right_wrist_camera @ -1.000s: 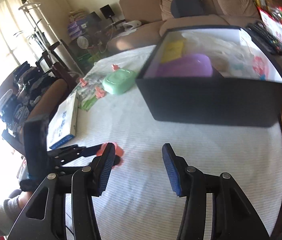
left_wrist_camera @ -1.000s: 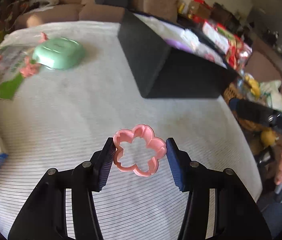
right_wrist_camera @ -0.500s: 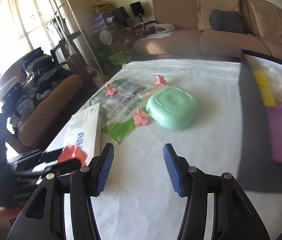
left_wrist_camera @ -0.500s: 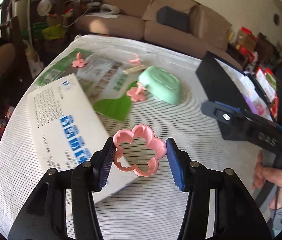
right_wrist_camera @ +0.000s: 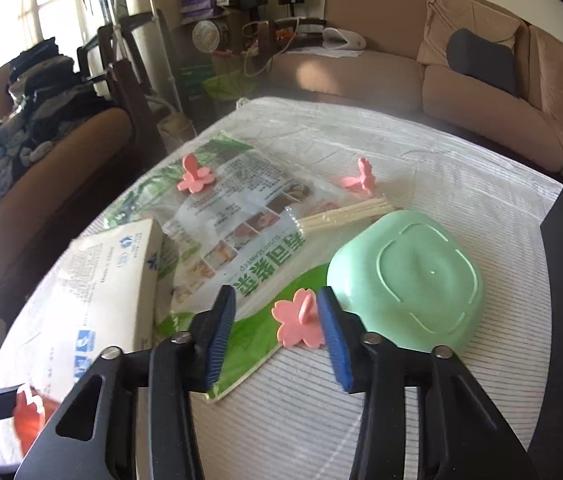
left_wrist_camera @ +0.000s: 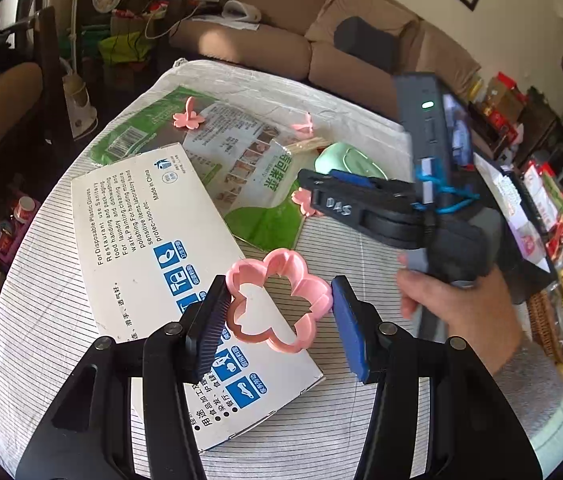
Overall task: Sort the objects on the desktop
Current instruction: 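Lift the pink flower cutter with the left gripper while the right gripper grasps a pink clip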
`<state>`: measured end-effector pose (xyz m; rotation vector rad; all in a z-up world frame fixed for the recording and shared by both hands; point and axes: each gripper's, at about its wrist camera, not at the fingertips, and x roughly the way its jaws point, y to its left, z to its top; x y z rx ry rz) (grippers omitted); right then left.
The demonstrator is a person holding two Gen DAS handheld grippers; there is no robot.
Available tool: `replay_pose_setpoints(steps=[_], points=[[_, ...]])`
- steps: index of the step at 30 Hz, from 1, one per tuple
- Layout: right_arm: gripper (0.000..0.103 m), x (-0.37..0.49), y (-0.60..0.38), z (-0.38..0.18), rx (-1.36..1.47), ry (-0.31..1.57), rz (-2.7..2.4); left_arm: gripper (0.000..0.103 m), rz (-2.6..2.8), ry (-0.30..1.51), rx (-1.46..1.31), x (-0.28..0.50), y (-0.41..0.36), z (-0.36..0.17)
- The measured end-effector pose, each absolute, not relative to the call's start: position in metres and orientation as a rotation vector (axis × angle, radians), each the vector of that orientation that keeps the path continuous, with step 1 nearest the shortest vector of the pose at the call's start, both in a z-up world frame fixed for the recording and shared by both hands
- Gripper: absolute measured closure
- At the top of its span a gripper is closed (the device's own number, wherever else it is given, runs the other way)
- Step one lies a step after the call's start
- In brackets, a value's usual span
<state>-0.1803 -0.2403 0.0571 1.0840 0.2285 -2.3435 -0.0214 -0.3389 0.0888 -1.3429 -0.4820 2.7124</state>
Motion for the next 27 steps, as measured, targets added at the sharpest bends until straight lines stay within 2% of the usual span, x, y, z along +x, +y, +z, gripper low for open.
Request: replay_pose_setpoints(steps=[2, 3, 9, 15, 19, 23, 27], points=[[0.08, -0.179, -0.242, 0.053, 1.06, 0.266, -2.379, 0.054, 2.708, -0.489, -1.343, -0.022, -0.339, 0.089], [0.096, -0.181, -0.242, 0.052, 1.059, 0.278, -2.395, 0.054, 2.71, -0.487, -1.34, -0.022, -0.339, 0.091], [0.1, -0.185, -0.214, 0.065, 1.057, 0.12, -2.404, 0.054, 2.717, -0.483, -1.332, -0.021, -0.339, 0.092], [0.1, -0.162, -0.189, 0.103, 0.999, 0.055, -2.338, 0.054, 2.72, -0.483, -1.345, -0.022, -0.339, 0.091], [0.1, -0.154, -0.179, 0.12, 0.997, 0.085, -2.322, 0.054, 2.722, -0.515, -1.344, -0.02, -0.34, 0.091], [0.094, -0.158, -0.188, 0.115, 1.003, 0.105, -2.312, 0.054, 2.723, -0.502, -1.35, -0.019, -0.34, 0.09], [0.078, -0.173, -0.215, 0.084, 1.062, 0.149, -2.306, 0.054, 2.717, -0.516, -1.356, -0.02, -0.345, 0.089]])
